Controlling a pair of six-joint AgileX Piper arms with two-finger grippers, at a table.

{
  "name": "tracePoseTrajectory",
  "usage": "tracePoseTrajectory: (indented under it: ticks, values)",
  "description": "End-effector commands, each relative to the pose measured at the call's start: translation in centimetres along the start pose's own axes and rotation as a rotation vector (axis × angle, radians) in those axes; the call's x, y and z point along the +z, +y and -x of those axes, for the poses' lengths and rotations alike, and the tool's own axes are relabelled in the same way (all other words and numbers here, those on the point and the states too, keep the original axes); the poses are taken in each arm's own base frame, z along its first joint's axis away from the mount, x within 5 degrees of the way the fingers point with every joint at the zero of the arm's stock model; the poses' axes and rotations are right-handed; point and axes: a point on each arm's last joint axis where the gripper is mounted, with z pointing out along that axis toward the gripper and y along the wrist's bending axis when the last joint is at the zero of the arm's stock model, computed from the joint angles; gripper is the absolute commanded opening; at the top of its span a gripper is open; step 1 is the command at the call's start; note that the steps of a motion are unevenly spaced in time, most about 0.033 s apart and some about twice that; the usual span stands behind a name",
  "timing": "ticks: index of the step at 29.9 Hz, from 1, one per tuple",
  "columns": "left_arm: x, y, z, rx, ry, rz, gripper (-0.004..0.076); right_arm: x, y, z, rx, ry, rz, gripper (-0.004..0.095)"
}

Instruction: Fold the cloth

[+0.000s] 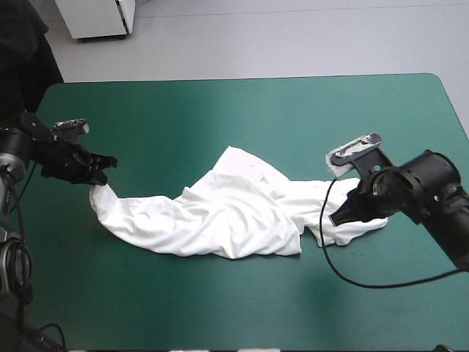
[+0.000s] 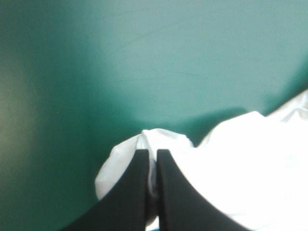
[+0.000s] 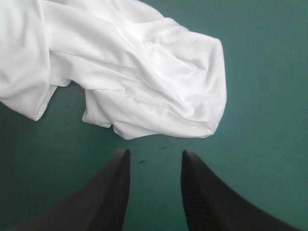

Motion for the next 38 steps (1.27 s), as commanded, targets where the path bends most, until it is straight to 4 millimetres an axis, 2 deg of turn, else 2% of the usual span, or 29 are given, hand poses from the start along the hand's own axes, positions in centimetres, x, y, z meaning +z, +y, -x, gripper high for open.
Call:
tracePoseTrajectory:
  ticks: [1, 6, 10, 13, 19, 26, 29, 33, 38]
  values:
    - [-4.0, -2.8, -0.7, 0.064, -0.090, -0.073, -0.0022, 0.7, -0.3, 1.2, -0.020, 0.014, -0.034, 0.0404]
    - [-4.8, -3.8, -0.7, 0.073, -0.133, -0.136, -0.0022, 2.6, -1.3, 1.9, -0.037, 0.073, -0.156, 0.0425]
    - [-4.8, -4.3, -0.6, 0.086, -0.153, -0.185, -0.0022, 3.7, -3.7, 1.5, 0.063, 0.126, -0.198, 0.0425]
    - [-4.9, -4.4, -0.5, 0.085, -0.160, -0.202, -0.0022, 4.4, -5.6, 0.8, 0.184, 0.158, -0.169, 0.0425]
    - [-5.0, -4.6, -0.4, 0.093, -0.172, -0.228, -0.0022, 7.9, -8.0, 0.3, 0.322, 0.243, -0.083, 0.0424]
    - [-4.9, -4.7, -0.5, 0.095, -0.164, -0.230, -0.0022, 14.0, -8.1, 0.7, 0.330, 0.376, -0.009, 0.0424]
    - [-4.9, -4.7, -0.5, 0.095, -0.163, -0.230, -0.0022, 16.0, -8.0, 0.7, 0.327, 0.419, 0.006, 0.0424]
    - [-5.0, -4.7, -0.5, 0.096, -0.162, -0.230, -0.0022, 17.3, -8.3, 0.5, 0.324, 0.439, 0.006, 0.0424]
    - [-4.9, -4.9, -0.6, 0.115, -0.159, -0.227, -0.0022, 17.4, -9.4, 0.0, 0.370, 0.440, 0.002, 0.0424]
